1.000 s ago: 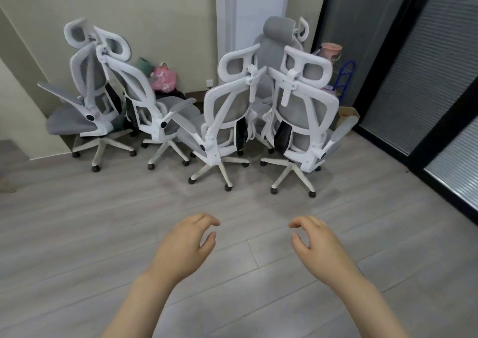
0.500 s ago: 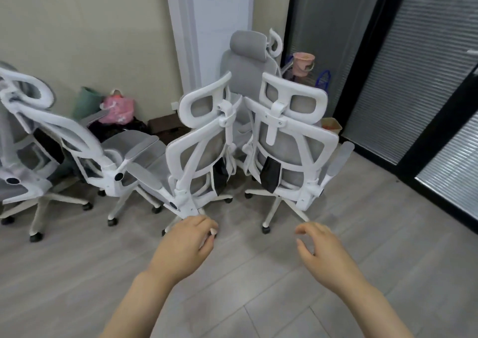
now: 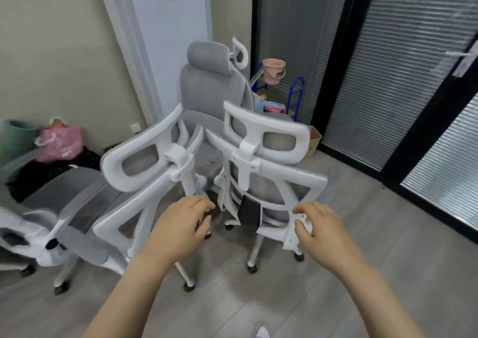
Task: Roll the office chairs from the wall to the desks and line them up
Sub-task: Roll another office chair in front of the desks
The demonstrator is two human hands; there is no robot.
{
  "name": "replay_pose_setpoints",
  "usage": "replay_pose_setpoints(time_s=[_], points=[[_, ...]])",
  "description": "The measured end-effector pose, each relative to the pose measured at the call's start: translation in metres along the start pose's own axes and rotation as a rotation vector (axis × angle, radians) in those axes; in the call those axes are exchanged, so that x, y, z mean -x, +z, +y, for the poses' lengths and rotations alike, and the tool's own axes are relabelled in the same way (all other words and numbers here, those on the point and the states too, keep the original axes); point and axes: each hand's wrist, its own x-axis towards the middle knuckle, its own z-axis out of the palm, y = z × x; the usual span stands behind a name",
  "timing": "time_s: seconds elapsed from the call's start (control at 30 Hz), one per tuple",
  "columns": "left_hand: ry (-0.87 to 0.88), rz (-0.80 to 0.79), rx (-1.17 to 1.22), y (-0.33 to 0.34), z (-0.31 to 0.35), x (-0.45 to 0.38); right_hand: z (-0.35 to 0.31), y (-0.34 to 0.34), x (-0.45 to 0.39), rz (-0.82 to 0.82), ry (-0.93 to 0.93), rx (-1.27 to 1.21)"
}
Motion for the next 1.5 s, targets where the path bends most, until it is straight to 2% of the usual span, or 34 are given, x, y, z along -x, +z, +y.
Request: replay_pose_setpoints(time_s=[0.23, 0.37, 0.47, 0.6, 0.67, 0.8, 0.9, 1.0, 1.17, 1.5], points=[[0.005, 0.100, 0.059, 0.001, 0.001, -0.127, 0.020, -0.044, -0.135, 0.053, -0.112, 0.048], [0.092, 0.127, 0.046, -0.007, -0.002, -0.196, 0.018, -0.062, -0.193, 0.162, -0.153, 0.026], [0.140, 0.187, 0.081, -0.011, -0.005, -0.250, 0.017, -0.060, -0.232, 0.204, -0.176, 0.051], [0.208, 0.207, 0.188, 0.009, -0.010, -0.309, 0.023, -0.038, -0.264, 0.162, -0.150, 0.100], [0.226, 0.249, 0.229, 0.029, -0.009, -0.323, 0.026, -0.027, -0.267, 0.156, -0.098, 0.087], [0.219, 0.520, 0.270, 0.064, -0.007, -0.333, 0.031, -0.013, -0.262, 0.245, -0.018, 0.030], [0.266, 0.610, 0.279, 0.077, -0.001, -0.344, 0.034, -0.011, -0.259, 0.325, 0.054, -0.026], [0.324, 0.644, 0.306, 0.082, 0.012, -0.352, 0.042, -0.014, -0.256, 0.405, 0.097, -0.064], [0.399, 0.680, 0.320, 0.090, 0.026, -0.348, 0.050, -0.018, -0.241, 0.445, 0.144, -0.082], [0.550, 0.669, 0.362, 0.100, 0.073, -0.327, 0.065, -0.030, -0.185, 0.568, 0.260, -0.043]])
